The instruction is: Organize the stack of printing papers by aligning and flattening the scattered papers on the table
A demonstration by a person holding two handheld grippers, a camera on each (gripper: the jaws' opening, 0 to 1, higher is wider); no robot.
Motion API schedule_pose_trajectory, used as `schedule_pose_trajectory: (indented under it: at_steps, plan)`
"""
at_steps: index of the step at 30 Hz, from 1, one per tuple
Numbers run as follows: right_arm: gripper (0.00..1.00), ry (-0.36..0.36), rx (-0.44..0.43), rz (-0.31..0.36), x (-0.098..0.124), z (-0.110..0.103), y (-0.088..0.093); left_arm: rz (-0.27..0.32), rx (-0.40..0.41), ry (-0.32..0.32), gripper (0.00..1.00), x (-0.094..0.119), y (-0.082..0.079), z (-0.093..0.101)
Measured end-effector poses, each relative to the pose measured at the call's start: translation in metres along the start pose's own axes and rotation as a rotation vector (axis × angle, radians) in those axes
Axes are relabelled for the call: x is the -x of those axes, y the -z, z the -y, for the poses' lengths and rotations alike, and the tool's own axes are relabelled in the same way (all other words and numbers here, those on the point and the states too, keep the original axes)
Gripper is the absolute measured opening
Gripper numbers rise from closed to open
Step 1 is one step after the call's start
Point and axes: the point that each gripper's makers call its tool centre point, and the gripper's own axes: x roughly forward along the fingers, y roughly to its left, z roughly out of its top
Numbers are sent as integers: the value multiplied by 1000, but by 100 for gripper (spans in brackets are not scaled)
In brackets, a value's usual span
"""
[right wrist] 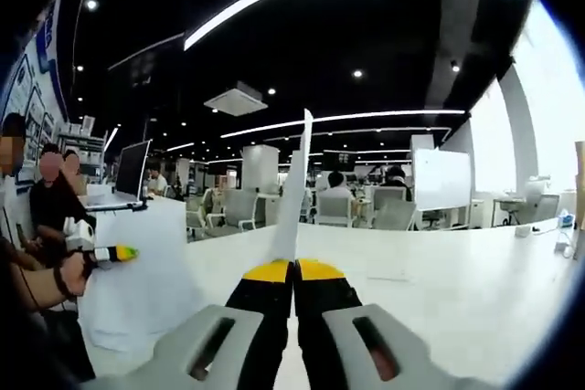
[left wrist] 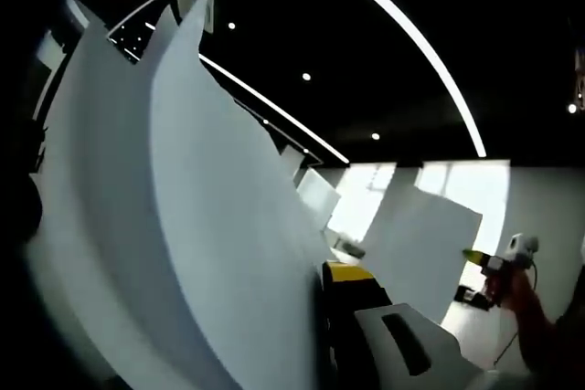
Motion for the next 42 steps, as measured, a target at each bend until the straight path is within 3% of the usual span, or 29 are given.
schedule_pose_trajectory:
  at_steps: [10,21,28,31,37,42]
  plan:
    - [0,23,28,63,2,1,-19,0,3,0,12,0,-1,-2]
    - [0,-18,-41,136,3,-3,-44,0,1,-1,12,0,-1,-3]
    - [0,-141,-88,134,-6,-25,-58,-3,-1,-1,12,-1,0,-2]
    - [0,-204,-160,152,-9,-33,-66,-2,-1,-1,12,-1,0,-1]
    - [0,-207,-173,146,-12,-25,-70,-3,2,-2,12,0,0,-2]
    - [0,-252,-207,148,-9,-28,-81,-4,2,-3,12,0,1,-1]
